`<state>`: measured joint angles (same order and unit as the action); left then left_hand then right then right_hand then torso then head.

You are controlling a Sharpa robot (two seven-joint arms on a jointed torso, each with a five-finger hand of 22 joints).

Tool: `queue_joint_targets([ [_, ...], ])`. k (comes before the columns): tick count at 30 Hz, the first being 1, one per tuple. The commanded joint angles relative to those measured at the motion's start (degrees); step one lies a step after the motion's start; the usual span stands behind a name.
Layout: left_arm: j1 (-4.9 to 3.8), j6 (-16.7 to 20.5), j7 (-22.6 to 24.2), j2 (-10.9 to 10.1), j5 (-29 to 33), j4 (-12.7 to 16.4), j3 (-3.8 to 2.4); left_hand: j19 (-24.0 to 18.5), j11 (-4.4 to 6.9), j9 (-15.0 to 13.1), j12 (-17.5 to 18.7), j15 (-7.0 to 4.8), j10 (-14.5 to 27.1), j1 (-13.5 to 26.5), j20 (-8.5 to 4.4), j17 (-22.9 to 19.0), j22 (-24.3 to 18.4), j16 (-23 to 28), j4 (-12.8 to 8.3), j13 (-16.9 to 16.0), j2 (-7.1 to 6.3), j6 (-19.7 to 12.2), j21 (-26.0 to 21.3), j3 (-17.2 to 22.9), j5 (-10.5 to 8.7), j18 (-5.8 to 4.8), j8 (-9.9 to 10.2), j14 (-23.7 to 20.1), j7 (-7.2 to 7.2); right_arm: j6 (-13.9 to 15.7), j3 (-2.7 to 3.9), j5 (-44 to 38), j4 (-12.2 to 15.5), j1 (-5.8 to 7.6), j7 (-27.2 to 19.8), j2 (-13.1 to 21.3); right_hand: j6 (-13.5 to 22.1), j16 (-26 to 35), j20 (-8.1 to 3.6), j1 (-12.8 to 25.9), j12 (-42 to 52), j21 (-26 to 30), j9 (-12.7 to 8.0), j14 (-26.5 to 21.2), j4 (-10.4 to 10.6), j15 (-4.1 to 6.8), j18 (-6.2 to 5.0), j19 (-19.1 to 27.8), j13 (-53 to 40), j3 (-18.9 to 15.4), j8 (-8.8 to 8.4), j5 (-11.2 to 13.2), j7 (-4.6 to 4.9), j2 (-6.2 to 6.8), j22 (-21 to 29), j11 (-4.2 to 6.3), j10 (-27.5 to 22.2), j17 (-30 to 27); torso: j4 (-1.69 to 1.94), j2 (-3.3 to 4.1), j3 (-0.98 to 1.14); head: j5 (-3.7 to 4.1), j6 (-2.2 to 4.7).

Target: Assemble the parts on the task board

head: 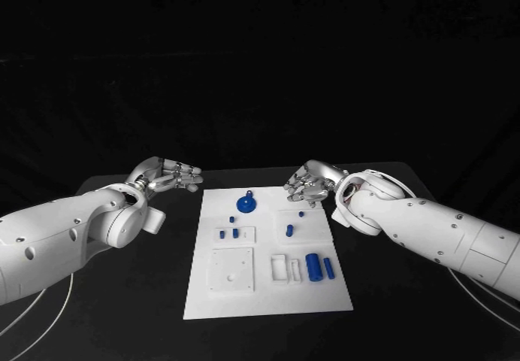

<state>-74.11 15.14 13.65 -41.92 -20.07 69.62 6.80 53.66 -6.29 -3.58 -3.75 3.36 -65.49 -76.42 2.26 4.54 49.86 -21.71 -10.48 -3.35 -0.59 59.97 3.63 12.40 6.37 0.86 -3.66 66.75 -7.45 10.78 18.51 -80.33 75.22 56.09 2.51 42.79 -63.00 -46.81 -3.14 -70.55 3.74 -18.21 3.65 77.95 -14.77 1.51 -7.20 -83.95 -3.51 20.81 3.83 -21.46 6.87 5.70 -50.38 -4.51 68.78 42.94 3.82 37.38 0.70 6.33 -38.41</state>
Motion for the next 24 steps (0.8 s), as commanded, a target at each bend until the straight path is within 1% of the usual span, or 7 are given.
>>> queue_joint_targets([
  [1,0.05,0.39,4.11,-1.22,9.11,3.06,-0.06,2.10,0.00,-0.04,0.24,0.61,0.42,0.41,0.89,-0.44,-5.87,7.71,-0.04,0.03,0.31,0.29,0.06,-0.14,0.03,0.93,-0.02,2.35,0.18,-0.54,0.02,-10.79,-0.16,-0.86,5.12,0.13,-0.36,0.33,0.34,-0.30,-0.12,0.07,0.02,0.28,0.15,0.06,-2.30,-2.01,0.05,1.07,-0.24,1.18,-0.08,0.80,0.09,0.33,0.22,-0.16,0.22,-0.71,-0.48,1.00,-0.12],
  [4,0.16,0.33,4.44,-2.42,9.79,5.20,-0.06,4.07,-0.03,-0.04,0.19,0.47,0.46,0.45,0.63,-0.04,-7.88,10.18,0.03,-0.01,0.63,0.37,0.24,-0.74,-0.09,1.49,-0.02,4.17,0.10,-0.17,0.02,-13.02,-0.46,-1.71,5.96,0.01,-0.20,0.38,0.36,-0.43,-0.13,0.20,0.02,0.44,0.62,0.05,-2.49,-2.17,0.04,2.08,-0.24,1.90,-0.04,1.52,0.33,0.29,0.09,-0.32,0.37,-1.32,-0.82,1.26,-0.33],
  [6,0.20,0.41,4.61,-3.03,10.06,6.18,-0.05,4.24,-0.09,-0.04,0.25,0.61,0.55,0.37,0.68,0.09,-8.95,11.48,-0.13,0.02,0.61,0.34,0.25,-1.12,-0.08,1.51,-0.02,4.41,0.14,-0.11,0.01,-14.04,-0.76,-2.14,6.36,-0.14,-0.23,0.39,0.43,-0.48,-0.12,0.15,0.03,0.55,1.30,0.03,-2.61,-2.23,0.04,3.40,-0.22,2.71,-0.05,2.30,0.59,0.28,0.11,-0.44,0.47,-1.68,-0.93,1.53,-0.39],
  [12,0.25,1.04,5.23,-4.15,11.20,8.37,-0.03,3.97,-0.20,-0.04,0.25,0.99,0.62,0.42,1.05,0.42,-11.96,14.10,-0.40,0.03,0.85,0.40,0.23,-1.81,-0.07,1.45,-0.02,4.46,0.11,-0.15,0.00,-17.84,-2.52,-3.54,7.83,-1.28,-0.08,0.27,0.43,-1.00,-0.13,-0.26,0.02,0.73,2.50,0.01,-2.67,-2.30,0.05,4.27,-0.24,3.60,-0.02,3.34,0.98,0.24,-0.05,-0.53,0.77,-3.10,-1.36,1.04,-0.85],
  [15,0.36,1.45,5.49,-4.08,11.89,8.79,0.00,3.34,-0.47,-0.04,0.23,1.53,1.09,0.59,1.55,0.33,-13.81,15.55,-0.42,0.02,0.89,0.37,0.14,-2.04,-0.08,1.45,-0.03,3.60,0.09,-0.36,-0.01,-19.24,-3.65,-4.25,8.31,-2.04,0.04,0.25,0.46,-1.15,-0.11,-0.46,0.03,0.82,2.89,0.00,-2.70,-2.29,0.04,5.18,-0.22,4.62,0.01,3.95,1.18,0.18,-0.19,-0.59,0.94,-3.88,-1.72,1.07,-1.01],
  [19,0.55,1.84,5.72,-3.99,12.34,9.07,0.03,2.95,-0.71,-0.04,0.22,2.07,1.57,0.63,2.15,0.30,-16.54,17.30,-0.38,0.01,0.94,0.28,0.15,-2.46,-0.14,1.67,-0.02,2.88,0.05,-0.79,-0.05,-20.24,-4.51,-4.83,8.68,-2.71,0.16,0.26,0.49,-1.30,-0.12,-0.61,0.02,0.77,3.30,-0.05,-2.72,-2.27,0.05,5.58,-0.23,4.76,0.06,4.46,1.41,0.13,-0.39,-0.64,0.98,-4.26,-1.99,1.11,-1.22],
  [24,0.67,2.48,6.05,-3.78,13.00,8.98,0.05,3.35,-0.84,-0.03,0.08,2.33,2.09,0.43,2.46,0.41,-20.27,17.78,-0.39,-0.04,1.03,0.24,0.28,-3.08,-0.10,1.88,-0.01,2.42,-0.01,-1.97,-0.43,-21.84,-4.82,-5.32,9.73,-3.10,-0.07,0.20,0.46,-1.57,-0.09,-0.84,0.04,0.77,3.68,0.01,-2.70,-2.23,0.04,6.12,-0.22,4.90,0.01,4.70,1.67,0.20,-0.13,-0.67,1.13,-4.51,-2.38,1.67,-1.13],
])
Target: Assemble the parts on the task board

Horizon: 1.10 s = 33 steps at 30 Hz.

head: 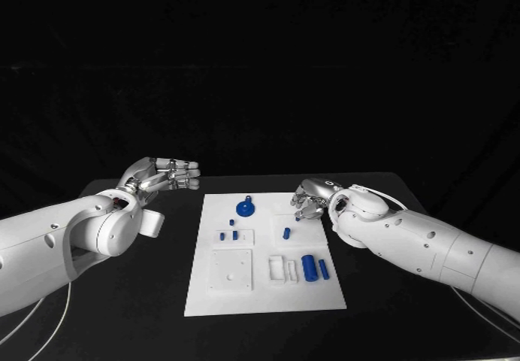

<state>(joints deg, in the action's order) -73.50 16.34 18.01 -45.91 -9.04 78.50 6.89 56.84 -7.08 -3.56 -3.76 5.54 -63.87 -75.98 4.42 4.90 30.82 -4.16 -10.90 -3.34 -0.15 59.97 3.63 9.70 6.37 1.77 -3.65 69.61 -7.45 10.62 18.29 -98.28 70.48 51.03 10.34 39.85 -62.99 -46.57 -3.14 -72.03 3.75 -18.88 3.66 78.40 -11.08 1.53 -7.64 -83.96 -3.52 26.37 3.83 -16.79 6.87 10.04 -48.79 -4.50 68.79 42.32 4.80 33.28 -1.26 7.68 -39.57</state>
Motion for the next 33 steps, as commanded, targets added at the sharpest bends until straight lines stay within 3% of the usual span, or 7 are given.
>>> queue_joint_targets([
  [1,0.07,1.44,1.76,0.26,2.07,0.06,-0.03,0.22,-0.03,-0.04,0.02,0.16,0.50,-0.03,0.31,0.07,-1.50,0.22,0.04,-0.07,0.61,0.24,0.29,-0.41,-0.08,0.99,-0.01,-0.44,0.00,-2.05,-0.31,-4.19,-0.17,-0.32,2.15,-0.24,-0.09,-0.06,0.44,-0.12,-0.11,-0.21,0.03,0.31,0.02,-0.01,-2.21,-2.21,0.06,0.77,-0.24,0.41,-0.01,0.44,0.13,0.20,-0.14,-0.04,0.14,-0.42,-0.42,0.35,-0.04],
  [3,0.08,1.70,1.87,0.39,2.26,-0.01,-0.02,0.66,-0.16,-0.05,0.22,0.23,0.68,-0.14,0.35,0.10,-3.69,0.24,0.05,-0.01,0.65,0.29,0.37,-0.82,-0.10,0.98,-0.02,-0.58,-0.01,-2.37,-0.46,-4.64,-0.42,-0.43,2.54,-0.36,-0.09,-0.06,0.43,-0.18,-0.12,-0.26,0.03,0.28,0.08,-0.03,-2.18,-2.20,0.06,1.16,-0.24,1.24,0.00,0.55,0.20,0.17,-0.24,-0.05,0.12,-0.42,-0.58,0.43,-0.19],
  [9,0.09,2.32,2.20,0.66,2.56,0.08,-0.01,1.19,-0.17,-0.05,0.20,0.34,0.75,-0.28,0.42,0.06,-6.07,0.26,0.08,0.00,0.76,0.36,0.50,-1.16,-0.12,1.10,-0.02,-0.97,-0.01,-2.99,-0.76,-5.18,-1.06,-0.63,2.88,-0.61,-0.06,-0.07,0.44,-0.15,-0.09,-0.28,0.02,0.27,0.14,-0.06,-2.17,-2.18,0.05,1.79,-0.25,1.81,0.04,0.68,0.26,0.15,-0.27,-0.05,0.11,-0.30,-0.39,0.04,-0.27],
  [18,0.07,3.17,2.54,0.73,3.14,0.10,-0.01,1.57,-0.18,-0.05,0.21,0.38,0.72,-0.36,0.45,0.05,-7.69,0.25,0.11,0.01,0.82,0.41,0.65,-1.27,-0.05,1.18,-0.03,-1.12,-0.01,-2.90,-1.11,-5.43,-2.17,-0.83,2.62,-1.13,-0.14,-0.12,0.45,-0.09,-0.11,-0.52,0.04,0.24,0.58,-0.07,-2.20,-2.19,0.06,2.91,-0.22,1.97,0.03,1.18,0.45,0.08,-0.58,-0.09,0.13,-0.16,-0.19,0.37,-0.26],
  [33,0.05,3.23,2.50,0.63,3.73,0.60,-0.01,1.91,-0.51,-0.05,0.19,0.54,1.10,-0.44,0.52,-0.04,-8.84,0.30,0.20,0.00,0.92,0.78,0.84,-1.35,0.08,1.37,-0.04,-1.40,-0.24,-1.71,-1.36,-6.26,-3.92,-0.92,2.12,-2.57,-0.56,-0.30,0.38,0.20,-0.09,-1.01,0.04,0.40,1.13,0.02,-2.17,-2.18,0.06,5.13,-0.22,3.14,-0.08,1.06,0.63,0.20,-0.25,-0.05,0.18,0.02,-0.17,-0.09,-0.46],
])
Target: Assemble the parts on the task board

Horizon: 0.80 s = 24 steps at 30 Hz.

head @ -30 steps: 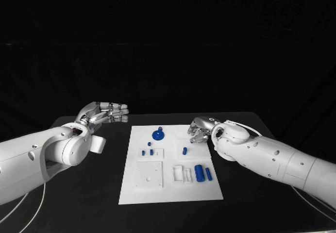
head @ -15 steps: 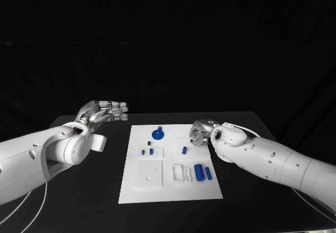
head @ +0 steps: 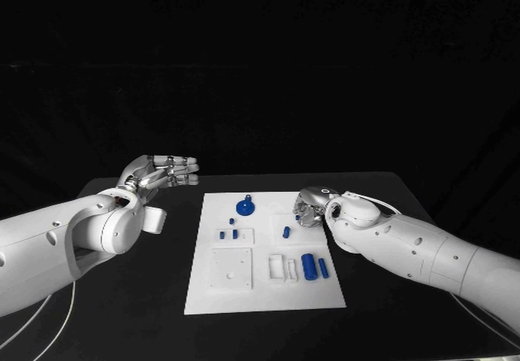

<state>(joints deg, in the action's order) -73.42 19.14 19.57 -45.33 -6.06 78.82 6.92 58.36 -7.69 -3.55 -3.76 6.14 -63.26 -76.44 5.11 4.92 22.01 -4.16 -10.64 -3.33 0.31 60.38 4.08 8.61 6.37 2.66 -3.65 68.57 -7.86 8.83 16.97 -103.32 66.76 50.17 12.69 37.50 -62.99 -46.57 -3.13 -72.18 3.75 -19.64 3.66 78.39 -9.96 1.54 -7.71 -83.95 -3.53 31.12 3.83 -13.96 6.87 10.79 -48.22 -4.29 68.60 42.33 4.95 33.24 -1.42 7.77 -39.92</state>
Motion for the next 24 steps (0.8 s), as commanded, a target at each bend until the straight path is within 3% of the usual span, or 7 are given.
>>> queue_joint_targets([
  [1,-0.04,0.41,0.92,0.04,0.76,0.30,-0.05,0.39,0.08,-0.06,0.19,-0.04,0.54,0.02,-0.15,-0.08,-0.10,0.30,-0.05,-0.01,0.48,0.39,0.40,-0.30,0.09,0.50,-0.03,-0.42,0.15,0.08,-0.07,-1.23,-0.31,-0.05,-0.27,-0.33,-0.63,-0.28,0.37,0.46,-0.10,-0.30,0.03,0.36,0.07,0.02,-2.05,-2.17,0.06,0.58,-0.23,0.38,-0.08,0.33,0.08,0.00,-0.01,-0.05,-0.01,0.07,-0.02,-0.25,-0.12],
  [11,-0.06,0.32,0.56,0.04,0.82,0.49,-0.05,0.46,-0.02,-0.07,0.18,0.02,0.86,0.00,-0.07,-0.10,-0.37,0.28,0.01,-0.01,0.49,0.32,0.44,-0.47,0.07,0.60,-0.04,-0.51,0.09,-0.21,-1.05,-1.26,-1.34,-0.07,-0.53,-1.26,-1.19,-0.39,0.32,0.63,-0.09,-0.52,0.04,0.35,0.38,0.02,-1.97,-2.09,0.06,2.68,-0.21,1.66,-0.19,-0.08,0.12,0.05,0.05,0.02,-0.03,0.09,0.10,-0.67,-0.37],
  [24,-0.08,0.25,0.38,0.08,0.83,0.51,-0.05,0.56,-0.06,-0.07,0.17,0.02,1.03,-0.10,-0.06,-0.06,-0.68,0.27,0.12,-0.02,0.63,0.45,0.52,-0.66,-0.05,0.67,-0.04,-0.49,0.13,-1.04,-2.44,-1.41,-2.80,-0.19,-0.75,-2.46,-4.41,-0.68,-0.19,0.76,-0.02,-1.01,0.10,0.40,0.71,0.59,-1.22,-1.97,0.02,4.71,-0.15,4.83,-0.97,-1.83,-0.52,0.83,2.22,0.39,-0.15,0.10,0.17,-0.67,-0.71],
])
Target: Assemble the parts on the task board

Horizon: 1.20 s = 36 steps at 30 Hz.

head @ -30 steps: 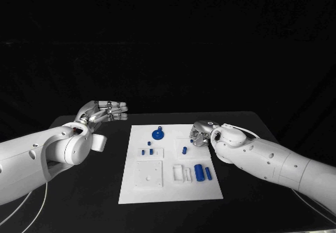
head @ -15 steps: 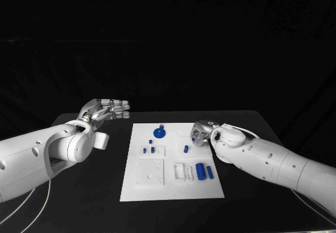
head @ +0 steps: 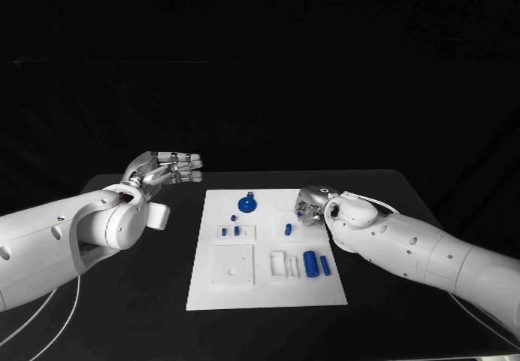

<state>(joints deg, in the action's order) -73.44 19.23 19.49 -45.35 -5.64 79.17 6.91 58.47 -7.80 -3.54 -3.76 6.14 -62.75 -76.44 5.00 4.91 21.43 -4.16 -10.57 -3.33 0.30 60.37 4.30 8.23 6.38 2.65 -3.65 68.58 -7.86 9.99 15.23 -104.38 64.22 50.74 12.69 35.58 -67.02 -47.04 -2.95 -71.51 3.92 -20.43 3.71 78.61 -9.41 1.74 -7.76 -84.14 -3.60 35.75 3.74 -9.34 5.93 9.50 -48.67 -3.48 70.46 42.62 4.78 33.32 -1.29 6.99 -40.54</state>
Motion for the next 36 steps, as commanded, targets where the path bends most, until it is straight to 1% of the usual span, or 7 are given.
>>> queue_joint_targets([
  [1,-0.05,0.15,0.46,0.10,0.41,0.16,-0.05,0.45,0.05,-0.07,0.17,0.02,0.52,-0.10,0.05,-0.05,-0.10,0.27,0.05,-0.03,0.63,0.45,0.29,-0.28,-0.05,0.68,-0.04,-0.49,0.13,-2.19,-0.74,-0.35,-0.28,-0.76,-0.74,-0.58,-0.43,-0.21,-0.39,0.12,-0.20,-0.22,0.05,0.19,0.19,0.41,-1.15,-1.79,0.10,0.04,-0.07,0.30,-0.06,-0.58,-0.07,0.04,0.40,0.11,0.03,0.02,0.03,0.14,-0.11],
  [10,-0.06,0.09,0.33,0.08,0.41,0.07,-0.05,0.49,0.04,-0.07,0.17,0.00,0.57,-0.15,0.05,-0.02,-0.25,0.25,0.09,-0.02,0.70,0.52,0.34,-0.38,-0.04,0.69,-0.04,-0.47,0.14,-1.31,-1.20,-1.16,-0.60,-0.80,-0.20,-1.05,-2.78,-0.19,-0.84,-0.09,-0.13,-0.46,0.13,0.56,0.07,0.89,-0.42,-1.96,0.07,-0.03,-0.02,1.62,-0.67,-1.89,-0.18,0.86,2.72,0.21,0.07,0.07,-0.03,0.21,-0.22],
  [13,-0.07,0.00,0.28,0.07,0.42,0.01,-0.05,0.54,0.04,-0.07,0.17,-0.03,0.58,-0.14,0.03,0.02,-0.30,0.21,0.13,-0.02,0.71,0.50,0.38,-0.44,-0.09,0.70,-0.02,-0.37,0.12,-0.26,-1.26,-1.94,-0.69,-0.81,0.12,-1.15,-4.26,-0.11,-1.17,-1.06,0.07,-0.77,0.32,0.61,-0.97,1.20,-0.22,-1.89,0.00,1.63,0.13,3.26,-0.97,-2.80,-0.48,1.32,4.31,0.25,0.03,0.04,-0.07,0.19,-0.33],
  [17,-0.07,-0.07,0.28,0.12,0.43,-0.12,-0.05,0.61,0.05,-0.07,0.17,-0.05,0.58,-0.12,0.00,0.05,-0.35,0.20,0.16,-0.03,0.68,0.49,0.43,-0.53,-0.11,0.71,-0.02,-0.26,0.13,1.58,-1.31,-3.11,-0.72,-0.84,0.65,-1.29,-5.03,-0.04,-1.44,-0.94,-0.11,-1.37,0.30,0.97,-1.69,1.38,0.01,-1.82,0.01,2.99,-0.04,5.18,-1.14,-3.03,-1.18,1.53,5.16,0.29,0.01,0.03,-0.04,0.13,-0.31],
  [24,-0.08,0.03,0.29,0.18,0.45,-0.45,-0.05,0.67,0.05,-0.07,0.17,-0.08,0.56,-0.18,-0.03,0.07,-0.40,0.21,0.18,-0.02,0.73,0.53,0.49,-0.57,-0.11,0.71,-0.04,-0.21,0.15,6.17,-1.33,-3.35,-0.61,-0.90,1.08,-1.19,-5.81,0.01,-1.76,-0.30,-0.16,-2.55,0.36,2.00,-1.82,1.69,0.03,-1.90,0.00,5.05,-0.03,5.76,-1.41,-2.34,-2.58,1.82,6.19,0.48,0.05,0.03,0.00,-0.08,-0.26],
  [31,-0.07,0.02,0.33,0.21,0.48,-1.04,-0.05,0.92,0.10,-0.07,0.17,-0.21,0.51,-0.06,-0.13,0.17,-0.47,0.11,0.38,-0.03,0.82,0.49,0.66,-0.72,-0.09,0.74,-0.03,0.17,0.14,8.10,-1.28,-1.81,0.47,-0.91,0.72,-0.49,-6.05,0.15,-1.84,-0.37,-0.12,-2.81,0.39,2.27,-1.72,1.76,0.04,-1.91,-0.01,5.30,-0.02,5.65,-1.49,-2.04,-2.85,1.93,6.43,0.47,-0.04,0.04,0.06,-0.43,-0.19],
  [36,-0.07,0.11,0.39,0.16,0.49,-1.34,-0.05,0.95,0.10,-0.07,0.17,-0.21,0.51,-0.10,-0.15,0.19,-0.56,0.17,0.42,-0.03,0.80,0.49,0.70,-0.79,-0.06,0.71,-0.03,0.20,0.15,9.93,-0.61,-0.62,1.72,-0.90,0.19,0.21,-6.07,0.35,-1.87,-0.24,-0.14,-2.89,0.42,2.43,-1.34,1.79,0.05,-1.87,-0.01,5.89,-0.03,5.23,-1.52,-1.75,-3.04,1.95,6.51,0.47,-0.12,0.05,0.05,-0.58,-0.23],
])
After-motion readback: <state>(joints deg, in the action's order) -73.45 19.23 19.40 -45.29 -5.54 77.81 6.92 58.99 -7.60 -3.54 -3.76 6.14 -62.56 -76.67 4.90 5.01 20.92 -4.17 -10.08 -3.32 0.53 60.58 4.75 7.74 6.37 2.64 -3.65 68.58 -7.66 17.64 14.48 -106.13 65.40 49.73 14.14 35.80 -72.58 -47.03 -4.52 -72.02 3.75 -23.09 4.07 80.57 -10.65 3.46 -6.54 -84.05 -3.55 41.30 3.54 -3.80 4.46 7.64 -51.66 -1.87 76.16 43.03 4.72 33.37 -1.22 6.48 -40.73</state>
